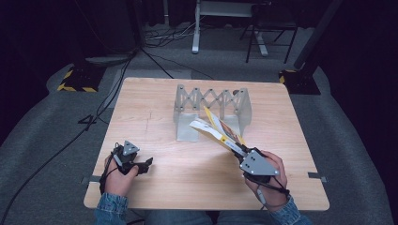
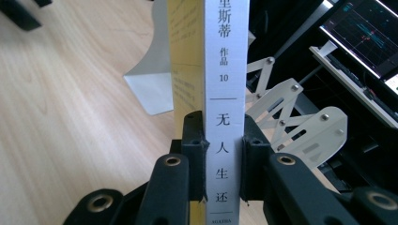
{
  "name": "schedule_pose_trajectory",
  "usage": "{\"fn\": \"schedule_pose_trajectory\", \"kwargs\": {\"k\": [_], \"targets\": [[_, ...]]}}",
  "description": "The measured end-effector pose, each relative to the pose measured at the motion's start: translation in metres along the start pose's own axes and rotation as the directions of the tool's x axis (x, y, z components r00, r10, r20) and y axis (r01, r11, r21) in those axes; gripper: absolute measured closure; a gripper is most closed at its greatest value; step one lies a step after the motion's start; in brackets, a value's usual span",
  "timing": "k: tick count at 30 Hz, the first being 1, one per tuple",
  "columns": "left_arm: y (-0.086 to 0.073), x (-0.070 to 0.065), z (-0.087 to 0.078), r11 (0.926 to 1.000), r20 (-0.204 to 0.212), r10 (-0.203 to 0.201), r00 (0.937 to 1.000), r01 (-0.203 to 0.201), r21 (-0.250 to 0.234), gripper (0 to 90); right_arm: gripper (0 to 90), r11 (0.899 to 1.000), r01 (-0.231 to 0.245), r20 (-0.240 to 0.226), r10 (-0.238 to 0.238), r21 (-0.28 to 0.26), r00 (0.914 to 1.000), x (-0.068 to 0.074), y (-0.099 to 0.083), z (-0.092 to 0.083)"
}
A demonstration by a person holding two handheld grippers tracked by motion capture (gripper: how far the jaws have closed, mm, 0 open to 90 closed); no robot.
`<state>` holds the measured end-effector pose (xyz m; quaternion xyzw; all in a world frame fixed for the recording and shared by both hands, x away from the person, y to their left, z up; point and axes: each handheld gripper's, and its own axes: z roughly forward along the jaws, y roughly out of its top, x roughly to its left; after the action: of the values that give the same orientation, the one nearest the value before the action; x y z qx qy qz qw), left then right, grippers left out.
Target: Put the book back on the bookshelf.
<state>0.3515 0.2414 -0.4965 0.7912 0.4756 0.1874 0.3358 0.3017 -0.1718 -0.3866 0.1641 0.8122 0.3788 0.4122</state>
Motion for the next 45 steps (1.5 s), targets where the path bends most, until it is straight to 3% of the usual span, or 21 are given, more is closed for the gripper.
{"fn": "schedule_pose_trajectory", "kwargs": {"k": [1,4,11,17,24,37,45], "targets": [[-0.002,0.003,0.002,1.0,-0.013,0.005,0.9999,-0.005,0.008,22.6,76.2,1.0,-0.024,0.01,0.024,-0.006,0.9997,-0.005,0.002,0.0],[-0.003,0.005,0.005,0.9998,-0.028,0.012,0.9995,-0.011,0.017,21.2,76.2,0.999,-0.037,0.027,0.037,-0.011,0.999,-0.01,0.005,0.001],[-0.004,0.008,0.007,0.9999,-0.017,0.001,0.9999,-0.001,0.013,18.9,76.2,0.996,-0.081,0.084,0.084,-0.033,0.993,-0.031,0.014,0.004],[-0.003,0.01,0.008,0.9997,-0.01,-0.013,0.9999,0.013,0.02,16.8,76.2,0.992,-0.12,0.102,0.124,-0.049,0.987,-0.044,0.02,0.008],[-0.003,0.015,0.009,0.9997,0.017,0.014,0.9998,-0.015,0.018,15.3,76.1,0.984,-0.169,0.119,0.175,-0.062,0.9772,-0.057,0.025,0.015],[-0.003,0.016,0.009,0.9996,0.017,0.021,0.9996,-0.021,0.021,15.1,76.2,0.958,-0.269,0.156,0.282,-0.097,0.9468,-0.076,0.034,0.032],[-0.003,0.016,0.009,0.9996,0.018,0.021,0.9996,-0.022,0.021,15.1,76.2,0.936,-0.33,0.193,0.349,-0.124,0.9171,-0.086,0.039,0.047]]}}
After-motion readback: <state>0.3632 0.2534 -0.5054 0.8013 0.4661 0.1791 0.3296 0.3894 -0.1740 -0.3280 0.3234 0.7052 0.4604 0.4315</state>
